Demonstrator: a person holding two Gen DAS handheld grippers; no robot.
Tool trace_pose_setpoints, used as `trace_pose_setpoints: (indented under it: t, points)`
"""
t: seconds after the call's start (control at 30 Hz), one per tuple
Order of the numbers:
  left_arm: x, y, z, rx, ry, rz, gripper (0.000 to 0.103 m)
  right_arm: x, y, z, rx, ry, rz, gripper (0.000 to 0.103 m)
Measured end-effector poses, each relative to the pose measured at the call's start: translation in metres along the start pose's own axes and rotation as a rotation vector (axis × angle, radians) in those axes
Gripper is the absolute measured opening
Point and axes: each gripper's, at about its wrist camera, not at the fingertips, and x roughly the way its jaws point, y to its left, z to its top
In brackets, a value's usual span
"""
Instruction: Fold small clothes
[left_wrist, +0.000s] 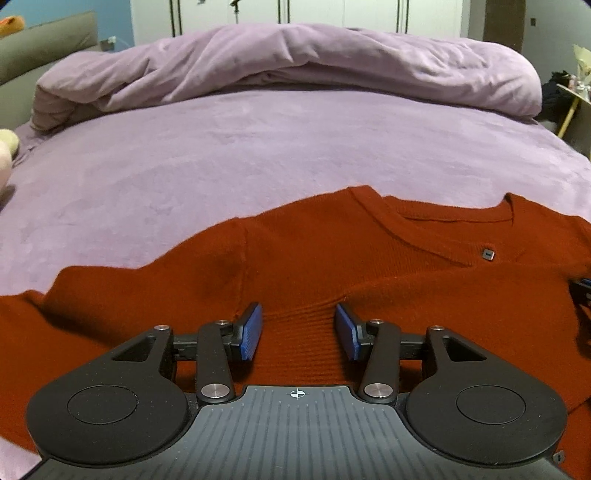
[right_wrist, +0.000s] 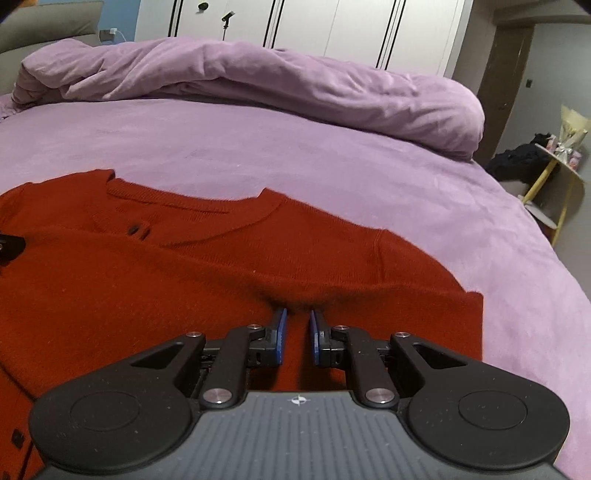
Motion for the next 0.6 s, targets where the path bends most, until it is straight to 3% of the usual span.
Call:
trace_pose_setpoints:
  t: [0.23, 0.33, 0.4, 0.5, 0.6]
  points:
    - [-0.032, 0.008, -0.009, -0.049, 0.031, -0.045, 0.052, -0.047, -0.028, -0.019, 0.089, -0.022, 0.086, 0.012]
    - [-0.037, 0.004, -0.014, -0.041, 0.040, -0.053, 0.055, -0.058, -0.039, -0.042, 0.049, -0.002, 0.037, 0.012]
    - [-0.039, 0.000, -0.015, -0.019, 0.038, -0.037, 0.056, -0.064, -0.049, -0.055, 0.028, -0.035, 0.019, 0.012]
    - [-0.040, -0.002, -0.015, -0.024, 0.048, -0.026, 0.057, -0.065, -0.057, -0.055, 0.028, -0.029, 0.010, 0.011]
    - [-0.044, -0.003, -0.015, -0.016, 0.057, -0.022, 0.059, -0.062, -0.050, -0.056, -0.045, -0.038, -0.055, 0.010]
